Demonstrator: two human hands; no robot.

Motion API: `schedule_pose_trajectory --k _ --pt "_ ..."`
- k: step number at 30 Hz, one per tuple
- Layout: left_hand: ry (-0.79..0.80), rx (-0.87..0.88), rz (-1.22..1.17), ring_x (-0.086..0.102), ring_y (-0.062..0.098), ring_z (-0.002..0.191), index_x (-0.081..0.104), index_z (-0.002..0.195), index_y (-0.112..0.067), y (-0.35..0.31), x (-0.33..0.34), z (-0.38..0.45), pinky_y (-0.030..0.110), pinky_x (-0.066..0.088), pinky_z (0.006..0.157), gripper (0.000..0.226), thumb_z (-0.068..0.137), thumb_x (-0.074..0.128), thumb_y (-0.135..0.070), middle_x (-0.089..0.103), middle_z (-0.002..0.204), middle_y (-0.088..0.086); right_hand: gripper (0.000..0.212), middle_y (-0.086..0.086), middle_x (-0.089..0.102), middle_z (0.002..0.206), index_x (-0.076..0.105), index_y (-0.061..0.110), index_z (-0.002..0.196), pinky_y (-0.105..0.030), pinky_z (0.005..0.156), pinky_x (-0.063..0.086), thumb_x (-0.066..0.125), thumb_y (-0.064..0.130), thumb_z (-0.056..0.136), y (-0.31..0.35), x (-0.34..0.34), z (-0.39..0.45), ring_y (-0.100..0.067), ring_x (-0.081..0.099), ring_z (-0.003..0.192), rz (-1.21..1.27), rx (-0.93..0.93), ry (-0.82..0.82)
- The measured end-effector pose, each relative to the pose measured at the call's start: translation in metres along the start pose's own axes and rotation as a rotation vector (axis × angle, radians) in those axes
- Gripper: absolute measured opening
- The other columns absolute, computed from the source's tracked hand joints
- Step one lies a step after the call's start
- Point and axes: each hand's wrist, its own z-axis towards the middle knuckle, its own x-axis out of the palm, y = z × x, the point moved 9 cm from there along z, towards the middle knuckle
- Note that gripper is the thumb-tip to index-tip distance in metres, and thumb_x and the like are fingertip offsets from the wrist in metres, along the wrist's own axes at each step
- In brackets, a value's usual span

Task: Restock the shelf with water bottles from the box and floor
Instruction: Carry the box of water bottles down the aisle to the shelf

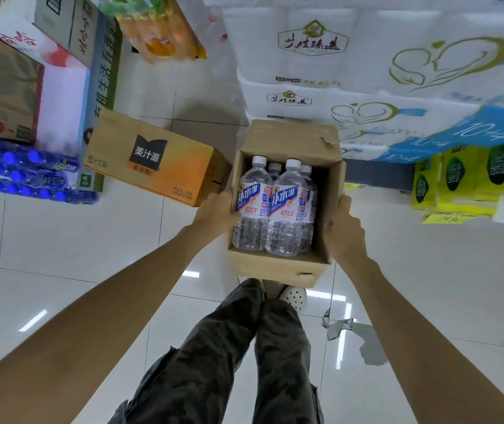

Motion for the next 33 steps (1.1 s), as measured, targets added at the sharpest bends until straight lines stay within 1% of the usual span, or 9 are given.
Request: schedule_pose_trajectory --k 4,7,10,13,18,22,27,29,33 --pt "0.127 -0.064 -0.030 0.063 0.018 0.076 0.055 0.109 -0.009 0.003 0.006 0.007 0.037 0.058 0.081 0.039 0.084 0.071 -0.033 0.065 0.094 0.006 0.033 -0.019 0.061 0.114 0.039 0.006 0.128 -0.036 0.073 0.045 0.049 0.017 0.099 -0.009 0.006 0.006 -0.037 0.062 0.097 -0.063 0.033 0.029" --pt "0.203 -0.097 -0.063 0.061 0.017 0.076 0.048 0.103 -0.014 0.002 0.008 0.008 0.030 0.055 0.072 0.030 0.087 0.068 -0.030 0.059 0.088 0.000 0.030 -0.016 0.064 0.112 0.050 0.004 0.121 -0.034 0.073 0.044 0.045 0.026 0.101 -0.012 0.010 0.013 -0.034 0.064 0.096 -0.100 -0.022 0.007" --pt "0.179 -0.079 -0.081 0.058 0.014 0.066 0.049 0.100 -0.015 0.000 0.008 0.003 0.018 0.048 0.062 0.026 0.089 0.065 -0.033 0.056 0.079 -0.004 0.032 -0.015 0.065 0.108 0.056 0.003 0.115 -0.029 0.071 0.043 0.039 0.027 0.103 -0.013 0.009 0.013 -0.031 0.065 0.092 -0.126 -0.016 0.000" --pt "0.129 -0.103 -0.107 0.053 0.011 0.058 0.049 0.094 -0.015 0.000 0.005 -0.008 0.014 0.042 0.058 0.020 0.091 0.063 -0.030 0.050 0.068 -0.009 0.033 -0.014 0.065 0.108 0.058 0.001 0.114 -0.030 0.074 0.045 0.038 0.025 0.104 -0.011 0.007 0.009 -0.030 0.064 0.095 -0.130 -0.027 0.009" --pt "0.140 -0.125 -0.154 0.056 0.010 0.065 0.056 0.102 -0.013 -0.003 0.012 -0.028 0.012 0.041 0.059 0.025 0.090 0.062 -0.034 0.058 0.081 -0.005 0.033 -0.018 0.066 0.105 0.061 -0.003 0.108 -0.031 0.071 0.043 0.039 0.021 0.103 -0.018 0.002 -0.004 -0.032 0.064 0.094 -0.136 -0.058 0.035" --pt "0.177 -0.228 -0.179 0.057 0.011 0.073 0.057 0.109 -0.010 0.006 0.024 -0.045 0.013 0.040 0.056 0.033 0.090 0.063 -0.037 0.059 0.092 -0.002 0.033 -0.021 0.064 0.108 0.060 -0.007 0.109 -0.036 0.081 0.047 0.039 0.017 0.102 -0.017 -0.006 -0.015 -0.033 0.061 0.101 -0.212 -0.094 0.093" --pt "0.212 -0.286 -0.251 0.059 0.011 0.072 0.061 0.110 -0.008 0.019 0.046 -0.082 0.013 0.040 0.057 0.035 0.088 0.065 -0.035 0.066 0.097 0.002 0.032 -0.016 0.063 0.108 0.060 -0.004 0.109 -0.028 0.079 0.044 0.038 0.018 0.102 -0.020 -0.010 -0.034 -0.026 0.061 0.098 -0.309 -0.137 0.168" --pt "0.212 -0.324 -0.295 0.064 0.015 0.078 0.062 0.109 -0.006 0.022 0.054 -0.105 0.013 0.043 0.059 0.034 0.088 0.065 -0.033 0.068 0.097 0.005 0.031 -0.013 0.062 0.107 0.060 -0.002 0.108 -0.025 0.076 0.041 0.037 0.018 0.103 -0.018 -0.012 -0.046 -0.021 0.057 0.089 -0.367 -0.159 0.200" --pt "0.204 -0.395 -0.385 0.064 0.016 0.085 0.061 0.115 -0.006 0.027 0.061 -0.152 0.014 0.046 0.063 0.035 0.090 0.061 -0.030 0.068 0.096 0.003 0.023 -0.009 0.056 0.088 0.057 0.002 0.094 -0.025 0.067 0.036 0.039 0.015 0.100 -0.007 -0.016 -0.064 -0.024 0.058 0.081 -0.428 -0.215 0.255"
